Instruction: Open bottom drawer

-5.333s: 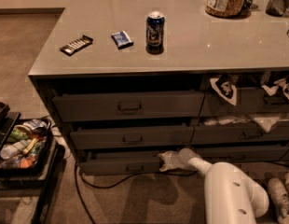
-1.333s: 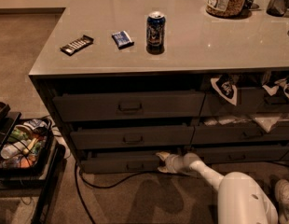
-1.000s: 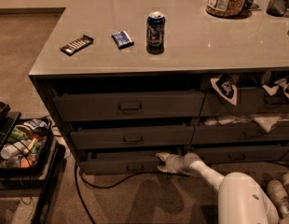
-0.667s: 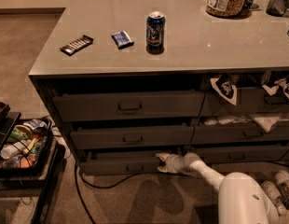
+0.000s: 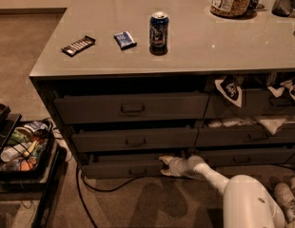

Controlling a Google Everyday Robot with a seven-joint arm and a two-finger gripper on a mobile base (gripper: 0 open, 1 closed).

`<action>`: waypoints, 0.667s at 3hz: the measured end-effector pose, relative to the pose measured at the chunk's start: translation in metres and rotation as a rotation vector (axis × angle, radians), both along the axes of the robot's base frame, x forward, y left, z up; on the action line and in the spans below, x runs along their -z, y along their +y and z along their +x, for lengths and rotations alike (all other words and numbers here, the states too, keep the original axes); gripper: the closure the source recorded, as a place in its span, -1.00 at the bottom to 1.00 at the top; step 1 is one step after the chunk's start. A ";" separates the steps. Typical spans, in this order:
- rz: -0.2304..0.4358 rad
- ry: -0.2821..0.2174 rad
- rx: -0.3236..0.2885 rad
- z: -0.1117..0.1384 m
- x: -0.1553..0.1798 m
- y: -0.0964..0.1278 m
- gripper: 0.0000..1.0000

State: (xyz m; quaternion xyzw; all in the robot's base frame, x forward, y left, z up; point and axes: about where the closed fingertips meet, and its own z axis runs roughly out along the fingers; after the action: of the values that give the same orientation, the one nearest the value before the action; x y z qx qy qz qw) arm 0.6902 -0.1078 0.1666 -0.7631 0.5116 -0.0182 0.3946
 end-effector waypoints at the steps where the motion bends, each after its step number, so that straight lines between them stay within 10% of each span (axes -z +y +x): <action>1: -0.020 0.054 0.020 -0.004 0.003 0.000 0.10; 2: -0.026 0.078 0.025 -0.006 0.000 0.001 0.14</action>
Offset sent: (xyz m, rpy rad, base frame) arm -0.0354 -0.0102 -0.0095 -0.0569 0.3655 -0.1728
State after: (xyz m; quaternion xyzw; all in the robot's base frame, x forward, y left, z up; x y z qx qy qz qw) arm 0.6844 -0.1068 0.1662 -0.7617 0.5359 -0.0001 0.3642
